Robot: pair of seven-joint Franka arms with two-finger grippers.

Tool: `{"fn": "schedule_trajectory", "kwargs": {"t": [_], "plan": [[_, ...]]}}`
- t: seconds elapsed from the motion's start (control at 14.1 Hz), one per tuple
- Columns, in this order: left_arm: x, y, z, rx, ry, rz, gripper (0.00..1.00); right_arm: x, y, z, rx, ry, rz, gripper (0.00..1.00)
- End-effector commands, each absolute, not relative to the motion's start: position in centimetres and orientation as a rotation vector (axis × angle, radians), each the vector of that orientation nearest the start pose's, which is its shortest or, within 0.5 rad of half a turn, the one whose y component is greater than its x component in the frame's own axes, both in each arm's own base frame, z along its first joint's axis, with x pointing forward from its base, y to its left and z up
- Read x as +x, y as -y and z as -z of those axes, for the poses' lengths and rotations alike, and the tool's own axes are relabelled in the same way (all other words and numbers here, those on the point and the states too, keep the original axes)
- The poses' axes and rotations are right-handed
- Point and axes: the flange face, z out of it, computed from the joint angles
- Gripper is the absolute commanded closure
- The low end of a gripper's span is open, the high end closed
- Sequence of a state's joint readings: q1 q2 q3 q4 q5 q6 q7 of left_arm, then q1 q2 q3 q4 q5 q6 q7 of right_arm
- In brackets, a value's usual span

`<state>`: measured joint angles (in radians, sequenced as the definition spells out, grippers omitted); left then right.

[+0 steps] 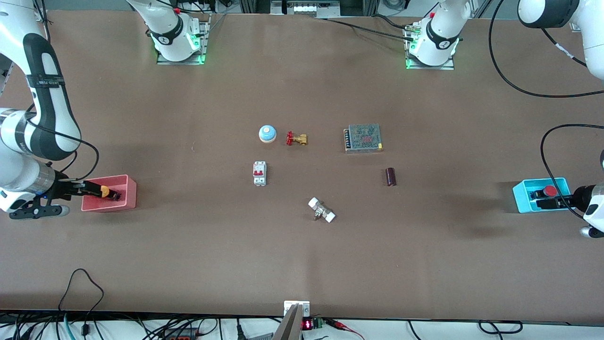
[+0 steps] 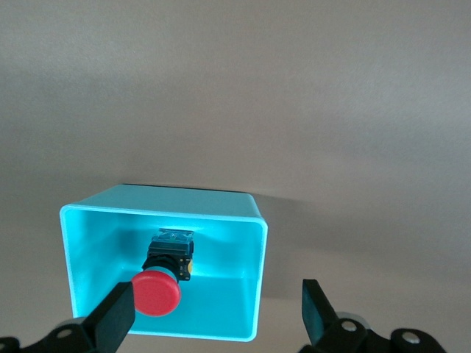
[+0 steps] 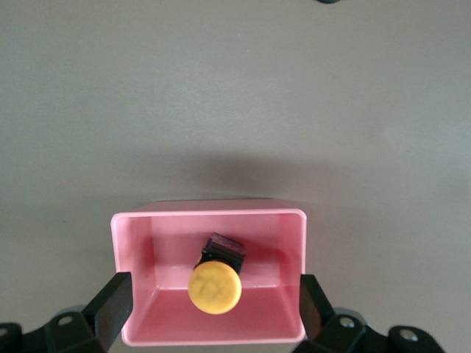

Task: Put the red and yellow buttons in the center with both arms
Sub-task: 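Lower both grippers and grasp the yellow and red buttons in the bins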

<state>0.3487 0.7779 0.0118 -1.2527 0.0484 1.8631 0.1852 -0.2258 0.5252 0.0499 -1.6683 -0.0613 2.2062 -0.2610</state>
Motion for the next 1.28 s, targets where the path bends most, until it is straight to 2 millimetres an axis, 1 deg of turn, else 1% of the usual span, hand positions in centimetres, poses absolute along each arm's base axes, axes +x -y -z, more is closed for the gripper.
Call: {"fn": "schedule_trajectory", "kwargs": {"t": [0.0, 0.14, 0.28, 0.5, 0.64, 0.78, 0.85, 0.99, 1.06, 1.21], "plan": [[68.0, -27.8, -27.7, -3.106, 0.161, -0.293, 0.0, 66.9, 11.4, -29.6, -3.159, 0.228, 0.011, 0.0], [67.5, -28.9, -27.5, -3.12, 0.082, -0.298, 0.0, 67.1, 11.1, -28.3, -3.161, 0.25, 0.013, 0.0], [67.3, -29.1, -27.1, -3.125, 0.05, -0.308, 0.0, 66.9, 11.0, -26.4, -3.174, 0.28, 0.006, 0.0], [67.2, -29.2, -26.6, -3.124, 0.045, -0.321, 0.0, 66.3, 11.0, -24.9, -3.183, 0.305, 0.003, 0.0], [66.9, -29.7, -26.3, -3.126, 0.009, -0.33, 0.0, 66.1, 10.9, -24.6, -3.182, 0.31, -0.007, 0.0], [66.9, -29.6, -25.3, -3.135, -0.033, -0.348, 0.0, 66.0, 11.0, -24.5, -3.18, 0.317, -0.017, 0.0], [66.7, -29.7, -25.1, -3.135, -0.031, -0.354, 0.0, 65.9, 11.2, -24.5, -3.178, 0.337, -0.02, 0.0], [66.5, -29.6, -24.8, -3.138, -0.034, -0.367, 0.0, 65.2, 11.2, -23.9, -3.172, 0.36, -0.042, 0.0], [66.3, -29.6, -24.3, -3.14, -0.034, -0.383, 0.0, 65.2, 11.1, -24.1, -3.172, 0.363, -0.04, 0.0], [65.8, -30.0, -23.9, -3.143, -0.023, -0.404, 0.0, 65.0, 11.2, -24.0, -3.172, 0.365, -0.048, 0.0]]}}
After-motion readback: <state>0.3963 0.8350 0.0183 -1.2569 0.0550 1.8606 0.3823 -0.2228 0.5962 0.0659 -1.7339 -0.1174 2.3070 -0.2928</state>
